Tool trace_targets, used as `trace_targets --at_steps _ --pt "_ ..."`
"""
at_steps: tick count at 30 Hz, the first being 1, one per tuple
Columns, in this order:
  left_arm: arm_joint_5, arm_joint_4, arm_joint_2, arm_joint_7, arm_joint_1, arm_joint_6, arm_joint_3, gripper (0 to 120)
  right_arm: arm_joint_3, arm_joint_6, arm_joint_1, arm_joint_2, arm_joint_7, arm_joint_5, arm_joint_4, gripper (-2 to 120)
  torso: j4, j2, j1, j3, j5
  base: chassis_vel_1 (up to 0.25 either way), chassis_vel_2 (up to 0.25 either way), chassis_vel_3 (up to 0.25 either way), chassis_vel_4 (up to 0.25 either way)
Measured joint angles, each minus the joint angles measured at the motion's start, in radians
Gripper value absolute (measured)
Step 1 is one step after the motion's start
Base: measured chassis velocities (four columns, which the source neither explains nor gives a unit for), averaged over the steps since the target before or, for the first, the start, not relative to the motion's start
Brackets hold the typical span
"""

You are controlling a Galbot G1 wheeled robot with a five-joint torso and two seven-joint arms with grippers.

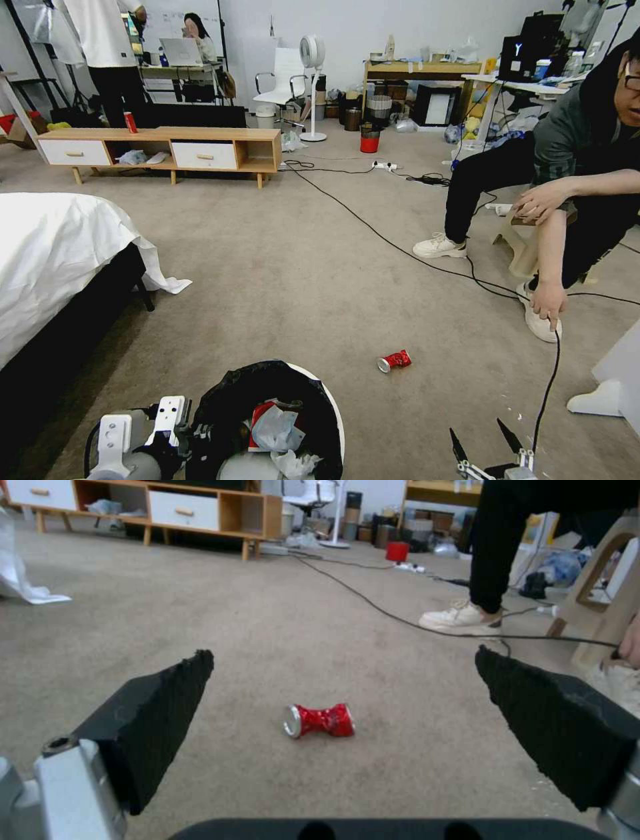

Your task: Pick up the trash bin and place the garbage on the floor into it.

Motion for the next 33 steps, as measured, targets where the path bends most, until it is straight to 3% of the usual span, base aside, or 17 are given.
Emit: trace_targets --at_steps 14,20,33 --pt "-0.023 0.011 0.015 0.001 -0.019 0.000 0.005 1 -0.032 0.000 0.009 -0.011 -0.005 -0.002 -0.023 100 0.0000 0.000 0.000 0.000 0.0002 0.000 0.000 0.000 0.000" --pt "-0.002 0.024 0.006 0.020 0.009 0.000 0.009 1 -0.047 0.001 0.027 -0.019 -0.009 -0.003 -0.045 100 0.0004 0.000 0.000 0.000 0.0000 0.000 0.000 0.000 0.000" --pt "-0.044 0.037 0.079 0.012 0.003 0.000 -0.008 1 -0.024 0.001 0.083 0.021 -0.016 -0.014 -0.041 100 -0.0002 0.000 0.000 0.000 -0.0001 0.000 0.000 0.000 0.000"
